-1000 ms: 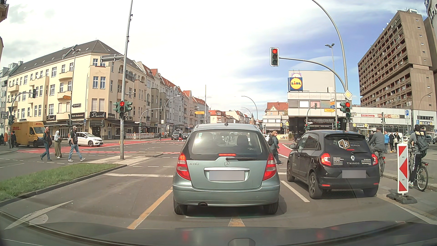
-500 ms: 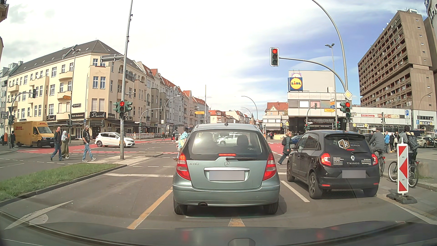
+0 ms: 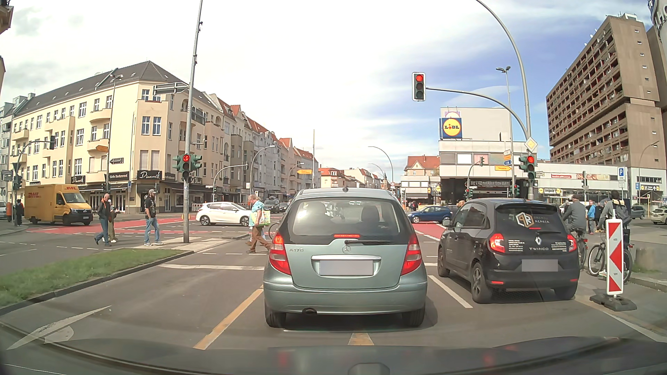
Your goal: Follow the waypoints while adhering to traffic rules and regulations
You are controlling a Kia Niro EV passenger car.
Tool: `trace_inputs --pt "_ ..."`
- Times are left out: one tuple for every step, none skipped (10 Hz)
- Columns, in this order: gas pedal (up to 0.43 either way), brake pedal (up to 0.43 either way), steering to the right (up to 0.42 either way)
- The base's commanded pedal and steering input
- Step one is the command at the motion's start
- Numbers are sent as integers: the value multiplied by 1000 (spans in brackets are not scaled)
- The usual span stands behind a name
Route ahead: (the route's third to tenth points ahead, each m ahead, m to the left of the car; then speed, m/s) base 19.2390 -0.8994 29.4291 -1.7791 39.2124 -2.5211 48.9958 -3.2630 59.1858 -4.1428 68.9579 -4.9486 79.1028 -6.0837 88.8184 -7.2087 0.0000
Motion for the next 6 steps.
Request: trace_inputs --pt "0 396 -2" --pt "0 396 -2" --pt "0 396 -2" --pt "0 396 -2" --pt "0 396 -2" --pt "0 396 -2"
